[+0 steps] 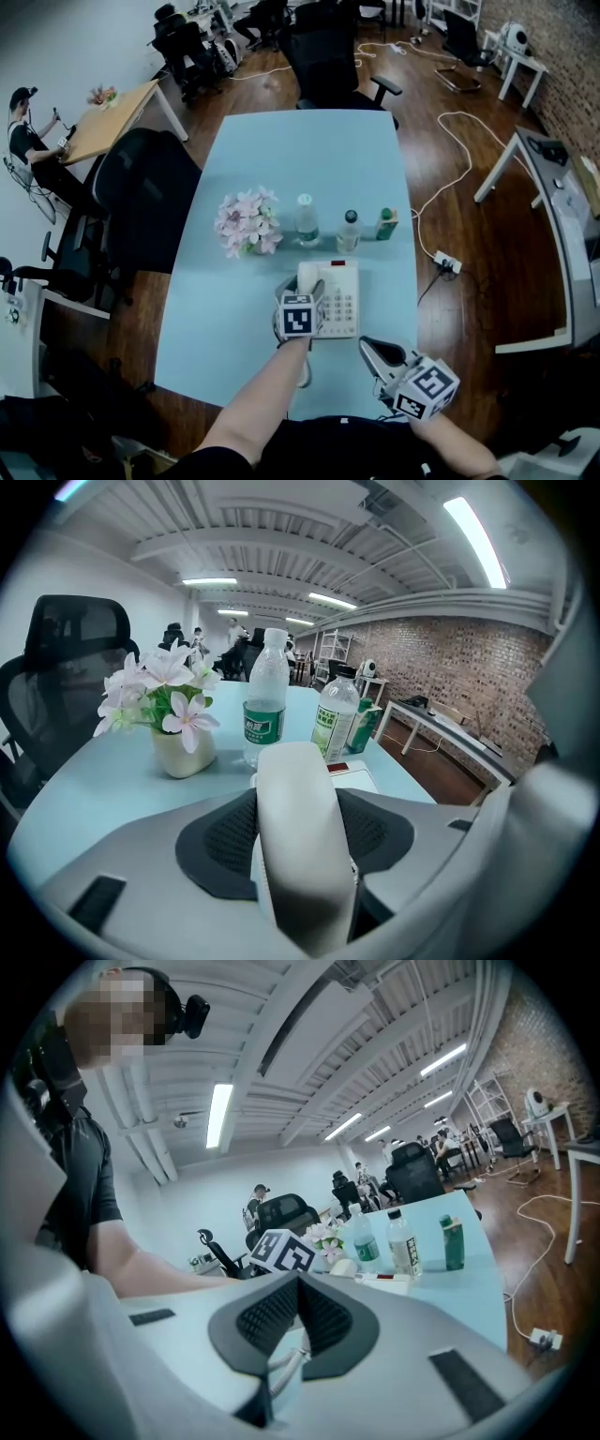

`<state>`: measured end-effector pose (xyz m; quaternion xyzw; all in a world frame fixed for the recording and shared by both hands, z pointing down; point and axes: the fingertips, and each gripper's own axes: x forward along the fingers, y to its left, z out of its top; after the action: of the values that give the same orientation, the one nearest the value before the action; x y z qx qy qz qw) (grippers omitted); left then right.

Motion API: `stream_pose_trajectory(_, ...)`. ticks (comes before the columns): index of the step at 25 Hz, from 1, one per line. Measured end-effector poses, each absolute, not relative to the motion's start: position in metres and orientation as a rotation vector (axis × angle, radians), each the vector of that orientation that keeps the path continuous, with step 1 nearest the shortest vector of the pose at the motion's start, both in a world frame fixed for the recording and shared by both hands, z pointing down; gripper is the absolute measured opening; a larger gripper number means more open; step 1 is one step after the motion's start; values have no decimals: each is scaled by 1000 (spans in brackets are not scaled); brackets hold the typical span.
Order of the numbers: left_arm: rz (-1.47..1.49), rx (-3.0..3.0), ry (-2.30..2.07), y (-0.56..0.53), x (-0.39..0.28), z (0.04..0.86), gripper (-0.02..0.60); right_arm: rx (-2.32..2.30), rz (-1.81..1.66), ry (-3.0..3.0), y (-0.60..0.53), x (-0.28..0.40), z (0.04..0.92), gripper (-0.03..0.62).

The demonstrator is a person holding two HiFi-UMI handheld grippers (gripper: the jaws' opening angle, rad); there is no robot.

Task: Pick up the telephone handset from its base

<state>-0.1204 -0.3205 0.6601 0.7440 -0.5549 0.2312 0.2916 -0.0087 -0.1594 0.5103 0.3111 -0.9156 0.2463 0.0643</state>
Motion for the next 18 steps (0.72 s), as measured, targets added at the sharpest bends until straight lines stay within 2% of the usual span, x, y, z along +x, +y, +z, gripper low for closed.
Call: stream_pose_trajectory(18,379,2261,-1378,-266,-126,549,244,1080,621,-2776,-110,-24,481,15)
